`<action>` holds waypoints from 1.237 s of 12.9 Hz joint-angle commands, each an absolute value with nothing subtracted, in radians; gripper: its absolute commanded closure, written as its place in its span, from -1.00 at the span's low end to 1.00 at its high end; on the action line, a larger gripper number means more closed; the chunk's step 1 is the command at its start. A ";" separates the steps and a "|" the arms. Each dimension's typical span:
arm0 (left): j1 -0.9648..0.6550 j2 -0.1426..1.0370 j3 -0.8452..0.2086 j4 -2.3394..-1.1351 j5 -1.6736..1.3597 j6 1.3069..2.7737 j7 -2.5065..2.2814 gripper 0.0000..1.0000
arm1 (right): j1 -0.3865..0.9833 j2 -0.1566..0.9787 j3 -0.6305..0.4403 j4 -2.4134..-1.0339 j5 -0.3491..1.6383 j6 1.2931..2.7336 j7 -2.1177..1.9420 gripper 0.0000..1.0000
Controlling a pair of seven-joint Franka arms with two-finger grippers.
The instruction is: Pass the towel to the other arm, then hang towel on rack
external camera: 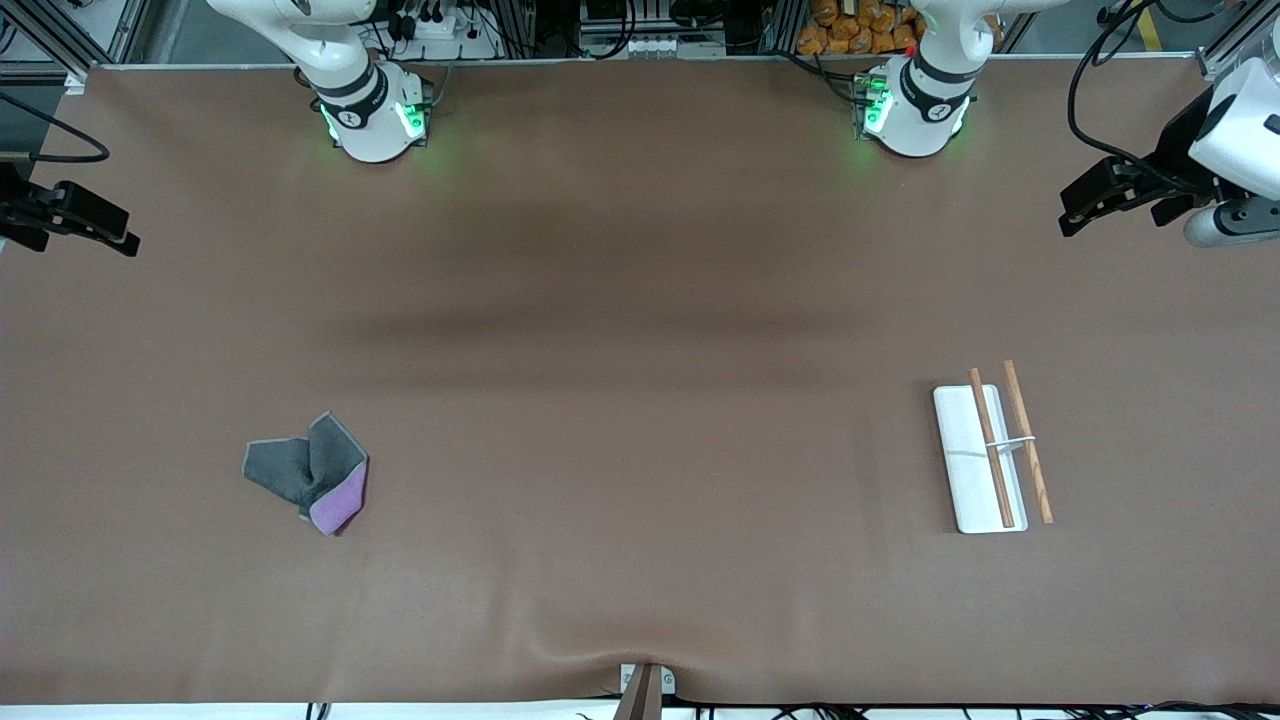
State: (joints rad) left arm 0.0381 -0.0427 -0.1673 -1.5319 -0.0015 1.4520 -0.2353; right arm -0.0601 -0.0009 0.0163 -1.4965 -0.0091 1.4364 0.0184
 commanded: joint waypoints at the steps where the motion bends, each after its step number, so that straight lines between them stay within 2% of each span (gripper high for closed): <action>1: 0.034 -0.035 -0.163 -1.523 -0.002 1.456 -0.229 -1.00 | -0.064 -0.011 0.023 -1.505 -0.017 1.443 0.021 -1.00; 9: 0.058 -0.034 -0.150 -1.513 -0.014 1.456 -0.212 -1.00 | -0.058 0.015 0.023 -1.513 -0.017 1.437 0.023 -1.00; 12: 0.058 -0.032 -0.150 -1.511 -0.014 1.456 -0.212 -1.00 | -0.060 0.087 0.021 -1.513 -0.018 1.483 0.025 -1.00; 16: 0.058 -0.025 -0.150 -1.511 -0.014 1.463 -0.212 -1.00 | -0.060 0.240 0.021 -1.513 -0.018 1.583 0.034 -1.00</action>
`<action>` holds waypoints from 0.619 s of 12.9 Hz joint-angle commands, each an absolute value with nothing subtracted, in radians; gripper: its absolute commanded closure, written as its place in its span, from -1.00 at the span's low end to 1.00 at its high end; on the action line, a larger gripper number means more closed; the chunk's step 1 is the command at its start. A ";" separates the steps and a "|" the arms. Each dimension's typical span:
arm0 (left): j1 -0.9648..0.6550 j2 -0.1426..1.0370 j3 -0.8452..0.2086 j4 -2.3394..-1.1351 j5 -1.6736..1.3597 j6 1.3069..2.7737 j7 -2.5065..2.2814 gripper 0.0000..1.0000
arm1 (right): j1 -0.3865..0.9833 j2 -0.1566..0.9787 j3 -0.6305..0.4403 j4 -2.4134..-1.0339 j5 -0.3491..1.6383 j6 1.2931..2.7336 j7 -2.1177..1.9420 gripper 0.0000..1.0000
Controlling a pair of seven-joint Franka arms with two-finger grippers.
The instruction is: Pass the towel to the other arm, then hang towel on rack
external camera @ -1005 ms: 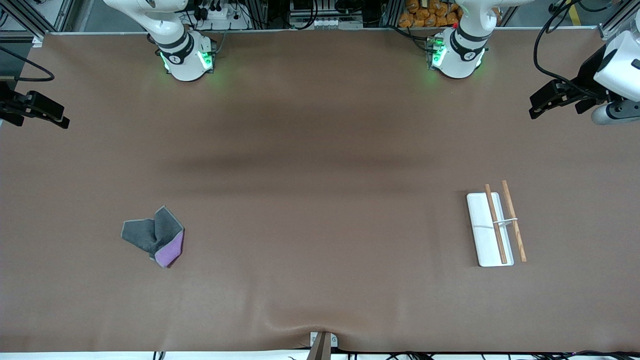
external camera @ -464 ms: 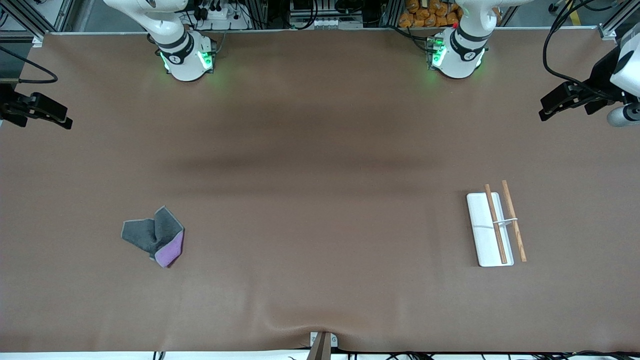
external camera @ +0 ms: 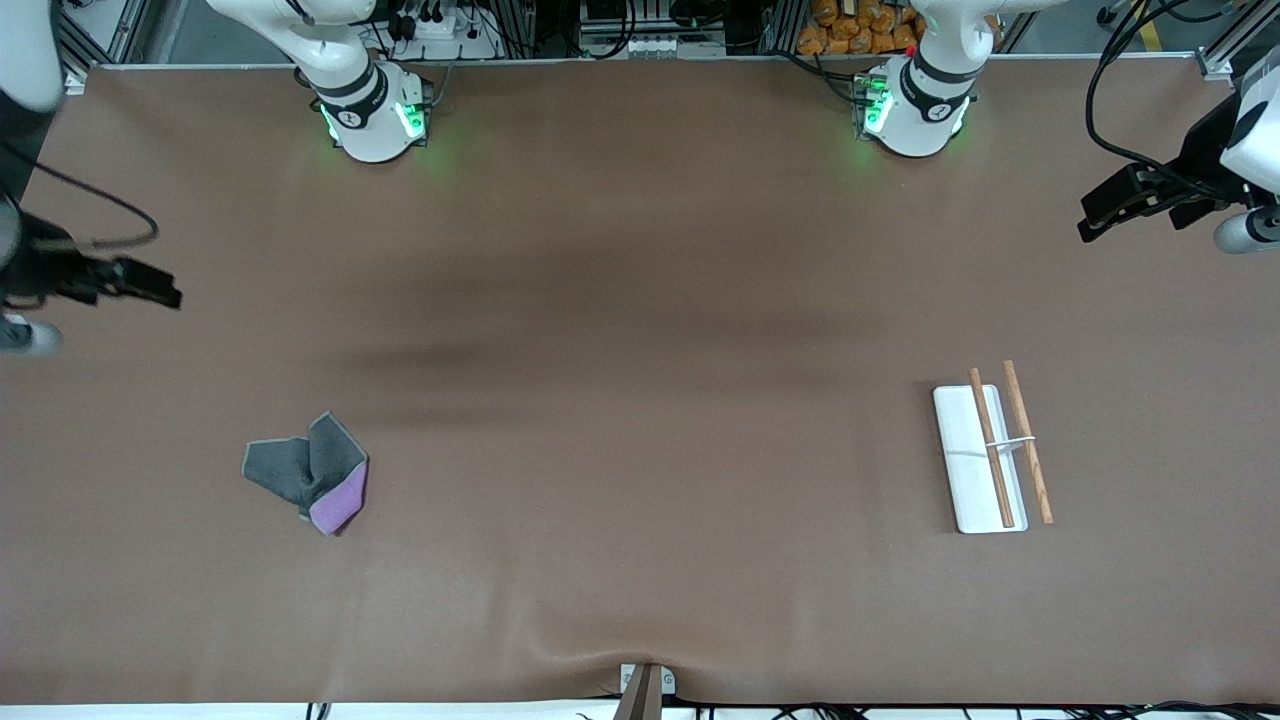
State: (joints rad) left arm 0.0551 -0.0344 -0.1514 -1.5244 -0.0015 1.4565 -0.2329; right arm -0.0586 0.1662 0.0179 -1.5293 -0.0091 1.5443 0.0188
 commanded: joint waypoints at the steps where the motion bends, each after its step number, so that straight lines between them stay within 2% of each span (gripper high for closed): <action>1: 0.058 -0.020 -0.150 -1.511 -0.014 1.471 -0.212 -1.00 | -0.058 0.283 0.021 -1.513 -0.018 1.624 0.035 -1.00; 8: 0.066 -0.006 -0.150 -1.517 -0.009 1.489 -0.210 -1.00 | -0.008 0.540 0.021 -1.506 -0.029 1.974 0.012 -1.00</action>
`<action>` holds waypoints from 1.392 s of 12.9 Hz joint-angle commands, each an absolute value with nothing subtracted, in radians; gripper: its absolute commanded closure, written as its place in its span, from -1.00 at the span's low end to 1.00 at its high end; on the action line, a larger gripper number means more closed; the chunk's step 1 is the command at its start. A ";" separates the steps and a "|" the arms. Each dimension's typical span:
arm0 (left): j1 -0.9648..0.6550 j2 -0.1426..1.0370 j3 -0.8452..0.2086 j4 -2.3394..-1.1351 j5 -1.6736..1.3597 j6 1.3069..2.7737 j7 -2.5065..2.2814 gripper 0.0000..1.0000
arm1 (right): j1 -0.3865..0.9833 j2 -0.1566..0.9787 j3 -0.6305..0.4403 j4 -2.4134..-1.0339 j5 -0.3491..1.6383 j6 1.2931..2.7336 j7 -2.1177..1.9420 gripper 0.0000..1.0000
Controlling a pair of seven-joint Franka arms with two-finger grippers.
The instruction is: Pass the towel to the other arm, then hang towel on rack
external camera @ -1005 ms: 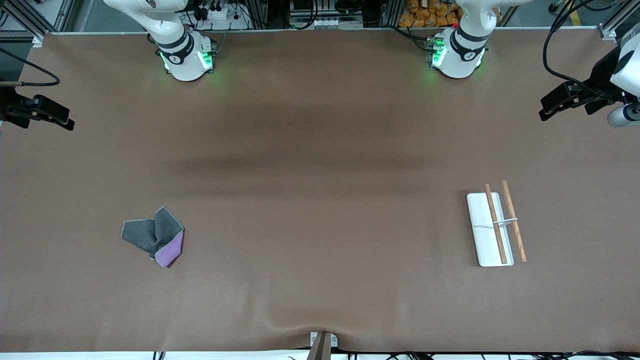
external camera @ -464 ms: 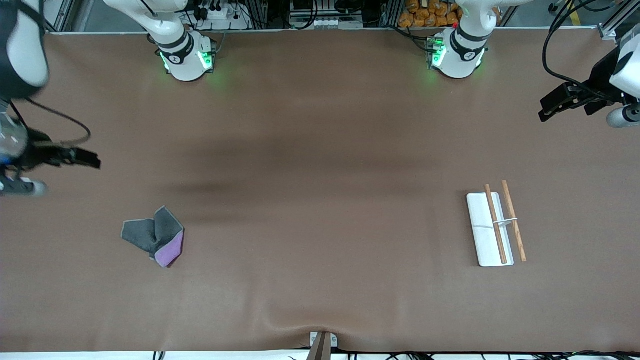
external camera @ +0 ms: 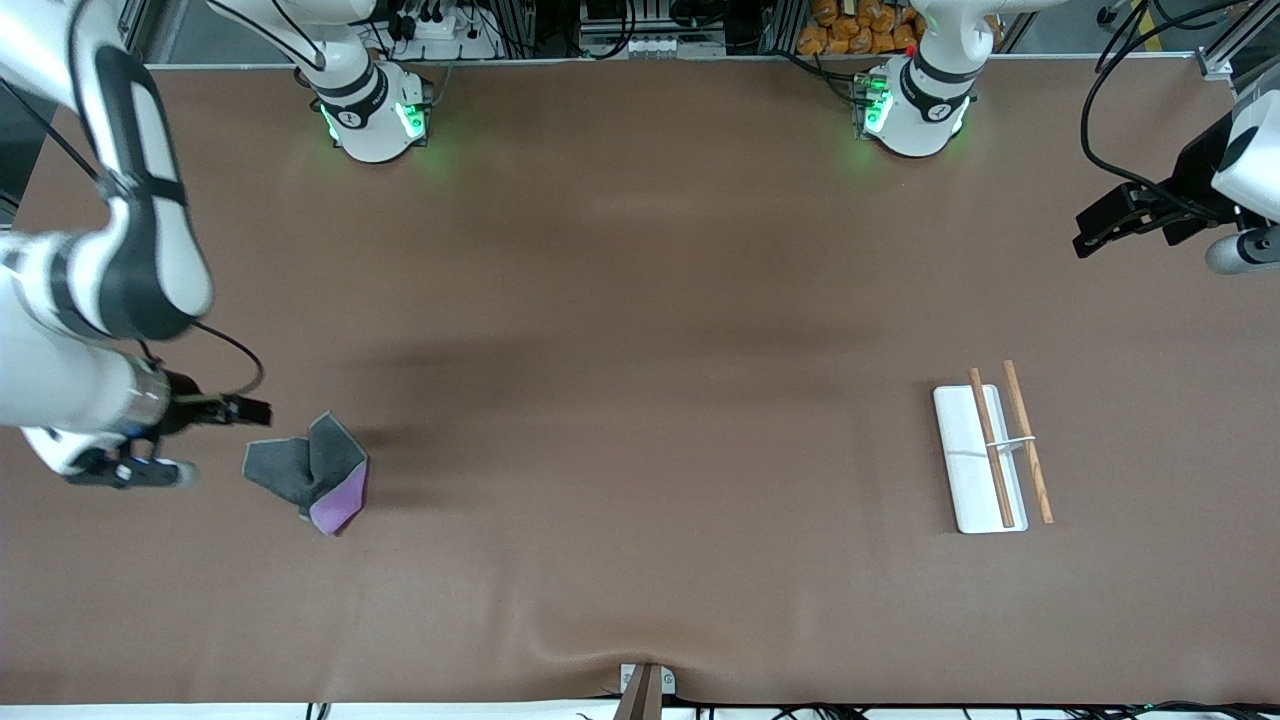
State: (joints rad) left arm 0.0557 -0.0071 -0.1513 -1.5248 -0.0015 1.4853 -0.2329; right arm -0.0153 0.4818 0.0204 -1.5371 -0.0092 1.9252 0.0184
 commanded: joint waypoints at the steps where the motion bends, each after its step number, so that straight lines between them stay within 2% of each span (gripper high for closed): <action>1: 0.069 -0.006 -0.150 -1.519 -0.009 1.489 -0.210 -1.00 | -0.005 0.572 0.023 -1.502 -0.028 2.017 -0.024 -1.00; 6: 0.074 0.006 -0.150 -1.519 -0.011 1.497 -0.210 -1.00 | -0.051 0.710 0.023 -1.514 -0.029 2.242 -0.356 -1.00; 11: 0.074 0.008 -0.150 -1.522 -0.011 1.499 -0.210 -1.00 | -0.044 0.739 0.021 -1.617 -0.021 2.427 -0.344 -1.00; 12: 0.074 0.008 -0.150 -1.522 -0.011 1.499 -0.210 -1.00 | -0.044 0.741 0.023 -1.627 -0.021 2.442 -0.345 0.08; 13: 0.074 0.008 -0.150 -1.522 -0.011 1.499 -0.212 -1.00 | -0.041 0.741 0.023 -1.631 -0.020 2.448 -0.344 0.89; 14: 0.074 0.008 -0.150 -1.526 -0.009 1.497 -0.212 -1.00 | -0.041 0.741 0.023 -1.635 -0.020 2.450 -0.344 1.00; 18: 0.072 0.011 -0.150 -1.529 -0.009 1.505 -0.212 -1.00 | -0.040 0.739 0.023 -1.638 -0.020 2.453 -0.342 1.00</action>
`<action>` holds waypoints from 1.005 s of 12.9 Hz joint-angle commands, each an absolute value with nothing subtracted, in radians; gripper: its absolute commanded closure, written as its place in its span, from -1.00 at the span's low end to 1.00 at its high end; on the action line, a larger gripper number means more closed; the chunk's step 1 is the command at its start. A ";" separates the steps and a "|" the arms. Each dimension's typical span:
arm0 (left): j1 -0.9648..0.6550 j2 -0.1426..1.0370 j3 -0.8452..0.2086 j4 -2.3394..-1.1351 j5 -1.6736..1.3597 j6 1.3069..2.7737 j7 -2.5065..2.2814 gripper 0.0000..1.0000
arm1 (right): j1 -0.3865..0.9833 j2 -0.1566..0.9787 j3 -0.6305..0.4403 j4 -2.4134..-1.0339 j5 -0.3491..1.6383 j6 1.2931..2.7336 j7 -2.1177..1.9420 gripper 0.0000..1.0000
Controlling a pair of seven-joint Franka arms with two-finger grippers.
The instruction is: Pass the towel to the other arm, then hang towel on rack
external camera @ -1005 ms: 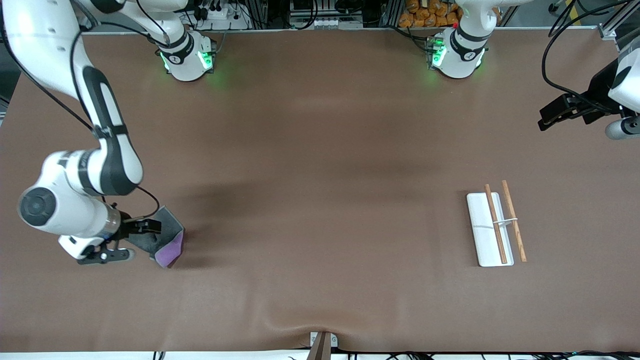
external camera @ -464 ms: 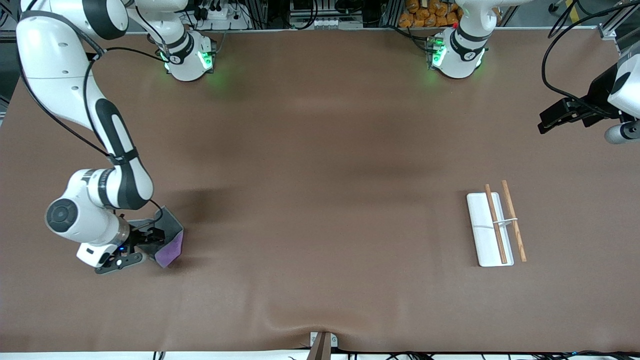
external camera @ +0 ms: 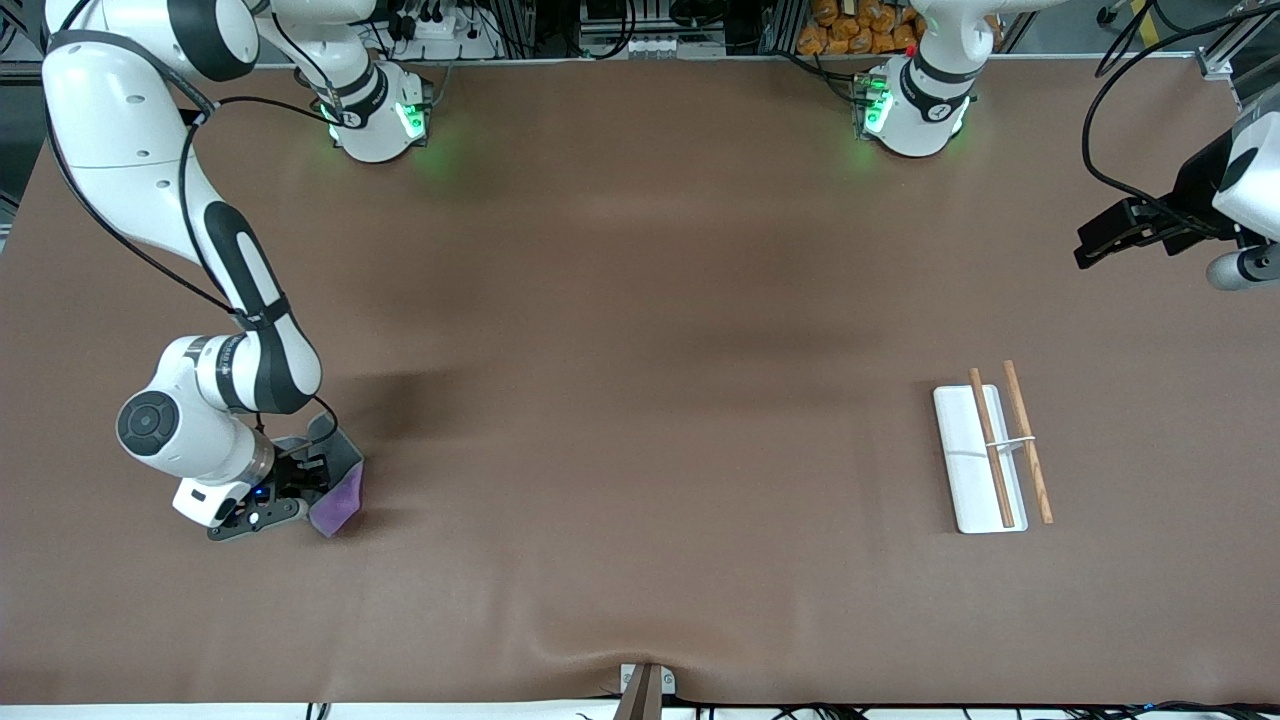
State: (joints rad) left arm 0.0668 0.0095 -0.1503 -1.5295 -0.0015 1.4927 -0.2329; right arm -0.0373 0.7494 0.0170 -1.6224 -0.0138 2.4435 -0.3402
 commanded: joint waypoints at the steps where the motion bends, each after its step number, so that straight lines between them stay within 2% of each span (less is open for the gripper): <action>1: 0.072 0.015 -0.150 -1.529 -0.009 1.505 -0.212 -1.00 | -0.037 0.732 0.023 -1.638 -0.020 2.444 -0.341 1.00; 4: 0.069 0.025 -0.152 -1.528 -0.009 1.514 -0.212 -1.00 | -0.020 0.698 0.040 -1.628 -0.017 2.402 -0.306 1.00; 7: 0.064 0.034 -0.161 -1.540 -0.011 1.526 -0.224 -1.00 | -0.025 0.657 0.122 -1.563 0.007 2.265 -0.178 1.00; 10: 0.060 0.057 -0.164 -1.545 -0.009 1.549 -0.230 -1.00 | -0.014 0.624 0.190 -1.522 0.148 2.241 -0.123 1.00; 13: 0.058 0.109 -0.166 -1.548 -0.012 1.578 -0.232 -1.00 | -0.014 0.589 0.285 -1.509 0.166 2.204 -0.030 1.00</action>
State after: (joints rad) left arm 0.0572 0.0756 -0.1619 -1.5471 -0.0015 1.5515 -0.2329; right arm -0.0052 0.6171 0.2261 -1.5099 0.1484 2.2316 -0.1018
